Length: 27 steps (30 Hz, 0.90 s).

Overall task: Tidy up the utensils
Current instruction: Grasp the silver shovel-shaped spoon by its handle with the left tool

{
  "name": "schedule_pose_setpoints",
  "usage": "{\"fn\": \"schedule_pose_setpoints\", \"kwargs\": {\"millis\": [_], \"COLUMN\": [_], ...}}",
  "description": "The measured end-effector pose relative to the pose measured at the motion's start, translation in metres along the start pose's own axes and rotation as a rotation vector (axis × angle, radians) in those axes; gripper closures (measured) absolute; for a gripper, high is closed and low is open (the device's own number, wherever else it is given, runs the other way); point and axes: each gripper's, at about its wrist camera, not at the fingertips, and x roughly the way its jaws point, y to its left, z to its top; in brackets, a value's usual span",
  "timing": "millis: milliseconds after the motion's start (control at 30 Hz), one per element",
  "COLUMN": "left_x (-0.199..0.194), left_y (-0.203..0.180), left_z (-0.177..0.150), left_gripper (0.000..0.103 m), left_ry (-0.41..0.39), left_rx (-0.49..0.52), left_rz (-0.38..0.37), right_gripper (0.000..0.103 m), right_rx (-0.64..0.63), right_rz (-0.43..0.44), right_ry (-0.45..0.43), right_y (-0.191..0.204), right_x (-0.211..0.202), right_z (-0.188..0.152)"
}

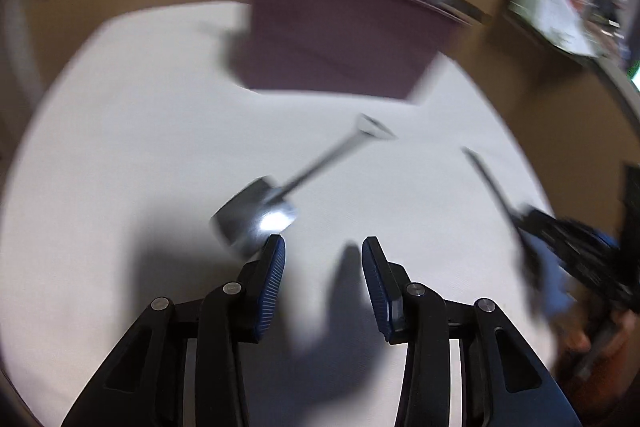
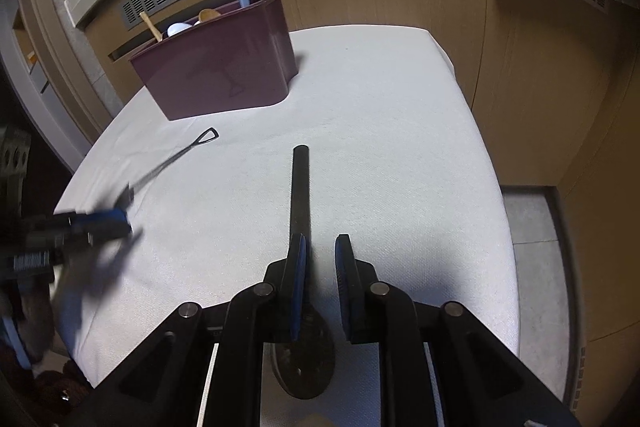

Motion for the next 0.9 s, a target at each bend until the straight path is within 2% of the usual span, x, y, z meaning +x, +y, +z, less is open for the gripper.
{"fn": "schedule_pose_setpoints", "kwargs": {"millis": [33, 100, 133, 200, 233, 333, 433, 567, 700, 900], "left_x": [0.002, 0.004, 0.003, -0.001, -0.005, 0.004, 0.035, 0.068, 0.069, 0.028], "left_y": [0.010, 0.024, 0.028, 0.027, 0.019, -0.007, -0.032, -0.052, -0.054, -0.036], "left_z": [0.006, 0.014, 0.019, 0.025, 0.030, 0.047, 0.072, 0.086, 0.078, 0.030], "left_gripper": [0.061, 0.061, 0.061, 0.062, 0.062, 0.062, 0.062, 0.062, 0.062, 0.063], "left_ry": [-0.012, -0.020, -0.014, -0.032, -0.055, -0.072, -0.055, -0.021, 0.000, 0.077], "left_rx": [-0.026, -0.084, -0.112, -0.119, -0.106, -0.042, 0.016, 0.075, 0.148, 0.178], "left_rz": [0.038, 0.039, 0.034, -0.021, -0.065, -0.123, -0.105, -0.099, -0.114, -0.241], "right_gripper": [0.088, 0.088, 0.088, 0.088, 0.088, 0.088, 0.088, 0.088, 0.088, 0.088], "right_rx": [-0.003, -0.009, -0.013, -0.024, -0.033, -0.035, -0.023, -0.046, -0.060, -0.127], "right_rz": [0.000, 0.005, 0.004, -0.001, -0.008, -0.007, 0.009, -0.006, -0.017, -0.027], "right_ry": [0.002, 0.001, -0.002, -0.003, -0.005, -0.008, -0.001, 0.002, 0.010, 0.032], "right_y": [0.001, 0.003, 0.004, 0.005, 0.007, 0.007, 0.008, 0.011, 0.009, 0.018], "right_x": [0.001, 0.001, 0.001, 0.001, 0.001, 0.002, 0.004, 0.002, 0.000, 0.011], "right_z": [0.000, -0.001, -0.001, -0.002, -0.002, -0.001, 0.000, -0.002, -0.003, 0.005]}}
